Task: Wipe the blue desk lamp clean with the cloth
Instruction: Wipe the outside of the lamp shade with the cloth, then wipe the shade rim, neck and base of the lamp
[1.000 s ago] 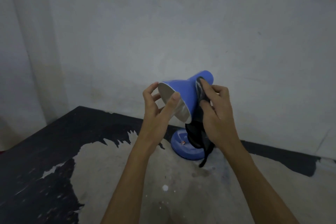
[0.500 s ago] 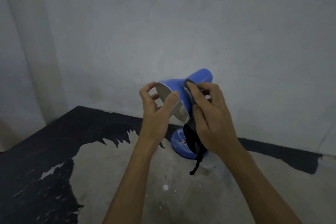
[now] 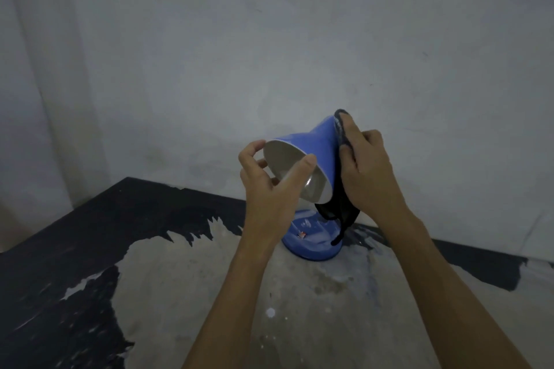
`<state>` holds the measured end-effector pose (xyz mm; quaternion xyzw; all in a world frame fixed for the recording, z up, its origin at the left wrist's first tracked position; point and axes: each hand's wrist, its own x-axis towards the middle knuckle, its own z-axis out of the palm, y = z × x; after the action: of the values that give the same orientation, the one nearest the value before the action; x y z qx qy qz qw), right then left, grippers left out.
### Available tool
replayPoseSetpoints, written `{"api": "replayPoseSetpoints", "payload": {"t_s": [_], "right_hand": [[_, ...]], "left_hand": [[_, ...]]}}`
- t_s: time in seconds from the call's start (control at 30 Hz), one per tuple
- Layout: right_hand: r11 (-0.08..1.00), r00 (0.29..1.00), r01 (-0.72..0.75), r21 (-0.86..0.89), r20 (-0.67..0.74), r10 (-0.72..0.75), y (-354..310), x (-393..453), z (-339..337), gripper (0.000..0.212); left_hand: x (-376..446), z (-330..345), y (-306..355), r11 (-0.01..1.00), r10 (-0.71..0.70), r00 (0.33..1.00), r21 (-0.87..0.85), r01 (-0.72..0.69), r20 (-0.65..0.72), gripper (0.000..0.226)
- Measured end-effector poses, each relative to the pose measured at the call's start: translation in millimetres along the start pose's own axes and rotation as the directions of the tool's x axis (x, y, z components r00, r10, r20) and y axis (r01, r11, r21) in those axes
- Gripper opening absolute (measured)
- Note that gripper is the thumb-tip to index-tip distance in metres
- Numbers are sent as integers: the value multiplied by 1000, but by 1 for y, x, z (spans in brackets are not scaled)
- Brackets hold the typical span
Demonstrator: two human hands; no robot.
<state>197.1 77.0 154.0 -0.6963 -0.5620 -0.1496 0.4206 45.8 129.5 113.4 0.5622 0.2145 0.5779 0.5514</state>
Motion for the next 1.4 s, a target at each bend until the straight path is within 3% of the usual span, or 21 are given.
{"api": "replayPoseSetpoints", "payload": {"t_s": [0.2, 0.33, 0.43, 0.57, 0.67, 0.77, 0.8, 0.87, 0.9, 1.0, 1.1, 1.4], "right_hand": [[949, 972, -203, 242, -64, 225, 12, -20, -15, 43], [852, 930, -339, 399, 4, 368, 30, -46, -13, 30], [769, 879, -449, 454, 71, 472, 40, -65, -8, 35], [585, 761, -592, 554, 146, 632, 52, -79, -1, 38], [527, 666, -716, 457, 223, 712, 71, -81, 9, 38], [283, 452, -874, 396, 446, 772, 88, -73, 21, 47], [288, 432, -894, 344, 492, 755, 90, -77, 22, 47], [328, 445, -895, 302, 561, 698, 85, -87, 28, 33], [339, 458, -887, 313, 512, 727, 86, -91, 32, 28], [387, 466, -885, 261, 511, 722, 89, -107, 38, 32], [460, 492, -863, 207, 551, 674, 80, -106, 38, 22], [427, 474, -875, 226, 574, 667, 70, -108, 35, 21]], "left_hand": [[-2, -3, 4, 999, 1, 998, 54, -4, 62, 61], [4, -14, 2, 994, -105, 994, 39, 104, 30, 37], [7, -21, 1, 982, -185, 982, -39, 183, -47, 42], [8, -27, -16, 965, -262, 961, -43, 259, -86, 38], [8, -32, -51, 952, -270, 961, 136, 276, -59, 20], [2, -33, -87, 916, -297, 955, 281, 285, -2, 9], [0, -33, -98, 902, -310, 951, 320, 290, 12, 7], [-3, -31, -112, 886, -315, 948, 370, 278, 42, 11], [-3, -29, -118, 882, -307, 950, 391, 262, 57, 17], [-5, -22, -127, 870, -303, 944, 442, 217, 132, 25], [-9, -18, -128, 859, -344, 920, 459, 228, 186, 23], [-12, -11, -130, 872, -350, 915, 425, 241, 200, 43]]}}
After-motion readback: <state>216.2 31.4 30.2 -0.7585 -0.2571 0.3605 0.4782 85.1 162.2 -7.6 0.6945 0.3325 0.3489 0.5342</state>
